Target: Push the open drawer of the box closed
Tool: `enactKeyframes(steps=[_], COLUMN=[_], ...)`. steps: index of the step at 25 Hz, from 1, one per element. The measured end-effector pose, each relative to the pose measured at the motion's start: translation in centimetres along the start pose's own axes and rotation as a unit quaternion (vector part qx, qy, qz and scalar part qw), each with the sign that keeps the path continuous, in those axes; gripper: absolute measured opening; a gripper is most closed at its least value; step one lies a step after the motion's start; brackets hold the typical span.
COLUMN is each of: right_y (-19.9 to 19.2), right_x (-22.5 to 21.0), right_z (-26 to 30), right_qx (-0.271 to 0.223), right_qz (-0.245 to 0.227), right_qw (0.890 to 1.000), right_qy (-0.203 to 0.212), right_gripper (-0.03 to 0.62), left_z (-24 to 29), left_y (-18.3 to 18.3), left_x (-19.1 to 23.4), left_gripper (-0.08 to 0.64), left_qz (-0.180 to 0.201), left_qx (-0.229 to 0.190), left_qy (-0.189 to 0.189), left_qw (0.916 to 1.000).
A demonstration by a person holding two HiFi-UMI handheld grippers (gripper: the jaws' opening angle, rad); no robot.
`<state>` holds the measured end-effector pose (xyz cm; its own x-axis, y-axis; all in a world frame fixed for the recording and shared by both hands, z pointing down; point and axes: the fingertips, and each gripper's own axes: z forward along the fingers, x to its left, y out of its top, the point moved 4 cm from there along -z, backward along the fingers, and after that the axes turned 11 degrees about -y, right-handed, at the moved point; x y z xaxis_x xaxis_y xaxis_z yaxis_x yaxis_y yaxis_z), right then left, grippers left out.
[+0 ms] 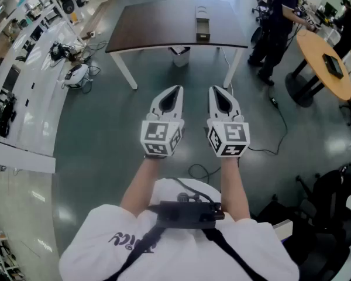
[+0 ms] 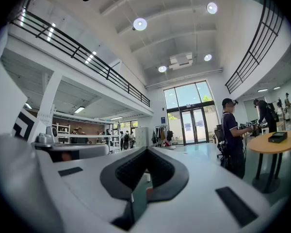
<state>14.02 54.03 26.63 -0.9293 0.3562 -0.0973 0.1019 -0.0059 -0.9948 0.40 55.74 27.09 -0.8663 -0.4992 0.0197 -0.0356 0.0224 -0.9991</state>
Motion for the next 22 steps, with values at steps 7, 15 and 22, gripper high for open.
enactKeyframes(steps=[7,15,22], right_y=[-2.7,-5.1,-7.0], right_x=[-2.6,-1.5,-0.9], right_z=[-0.2,2.5,10.8], right_qx=[0.017,0.037,0.047], right_qz=[0.015,0.036,0.034], right_qw=[1.000,0.998,0.998], right_qy=[0.005,0.028,0.018], right_gripper=[0.003,0.003,0.003], left_z=[0.9,2.5,7.9], left_y=[-2.8,-4.3,-6.4], left_x=[-1.4,1.4,8.5], left_gripper=[0.009,0.011,0.011], left_qz=[-0.006,-0.018,-0.028], left_qx=[0.027,0.044,0.045], left_qy=[0.011,0.020,0.009], left_qw=[0.9996,0.9987,0.9985])
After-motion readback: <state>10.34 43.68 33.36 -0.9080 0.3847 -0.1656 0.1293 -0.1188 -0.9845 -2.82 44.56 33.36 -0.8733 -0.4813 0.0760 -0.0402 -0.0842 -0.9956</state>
